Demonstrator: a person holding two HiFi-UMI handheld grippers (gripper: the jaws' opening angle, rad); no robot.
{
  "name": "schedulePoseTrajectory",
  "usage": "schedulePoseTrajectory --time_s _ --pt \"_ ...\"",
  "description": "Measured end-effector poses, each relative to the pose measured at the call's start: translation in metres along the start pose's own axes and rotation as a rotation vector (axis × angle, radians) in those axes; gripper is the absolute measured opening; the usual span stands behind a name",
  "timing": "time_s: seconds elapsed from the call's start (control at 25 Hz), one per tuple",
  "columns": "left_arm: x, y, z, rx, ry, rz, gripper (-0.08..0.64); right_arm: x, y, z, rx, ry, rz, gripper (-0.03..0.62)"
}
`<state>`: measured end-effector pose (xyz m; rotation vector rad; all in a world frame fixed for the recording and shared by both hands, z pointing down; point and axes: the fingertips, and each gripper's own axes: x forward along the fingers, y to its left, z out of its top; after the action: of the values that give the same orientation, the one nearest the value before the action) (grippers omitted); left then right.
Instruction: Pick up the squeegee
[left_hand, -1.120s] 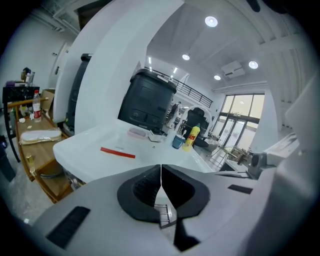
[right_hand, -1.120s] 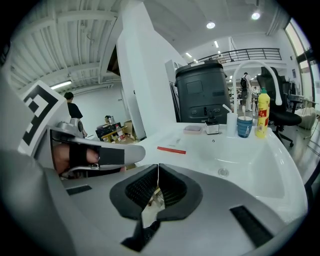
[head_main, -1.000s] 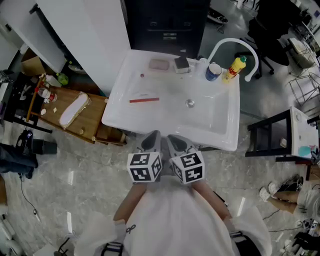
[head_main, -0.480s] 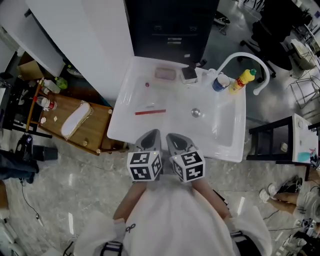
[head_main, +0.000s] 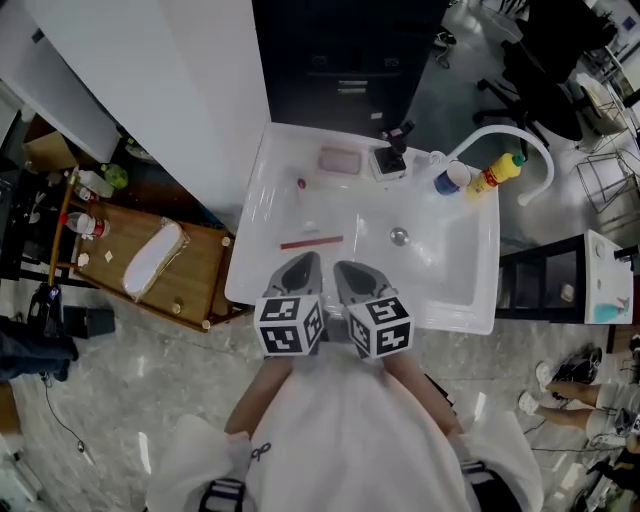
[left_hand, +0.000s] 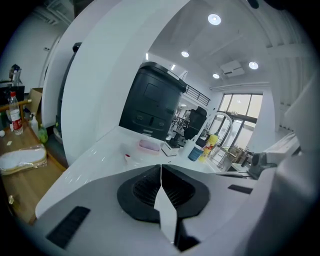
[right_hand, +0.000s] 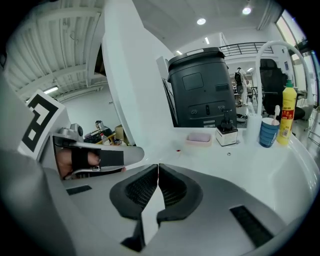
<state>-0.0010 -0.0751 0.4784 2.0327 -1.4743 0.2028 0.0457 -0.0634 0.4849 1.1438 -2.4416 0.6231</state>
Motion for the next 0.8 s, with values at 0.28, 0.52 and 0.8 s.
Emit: schedulePoseTrajectory --time_s 0.28,0.52,0.8 --pt "0.018 0.025 0.018 0.012 0.013 -0.020 0.028 0.033 0.001 0.016 -0.001 -0.003 -0.018 0.028" --pt "0.028 0.046 0.024 0.008 0.032 -0.022 0.028 0.054 -0.003 0.022 0.010 0.008 -0.057 0.028" --pt "0.037 0.062 0.030 0.010 0.046 -0.032 0.028 0.076 -0.011 0.027 0.012 0.032 -0.101 0.028"
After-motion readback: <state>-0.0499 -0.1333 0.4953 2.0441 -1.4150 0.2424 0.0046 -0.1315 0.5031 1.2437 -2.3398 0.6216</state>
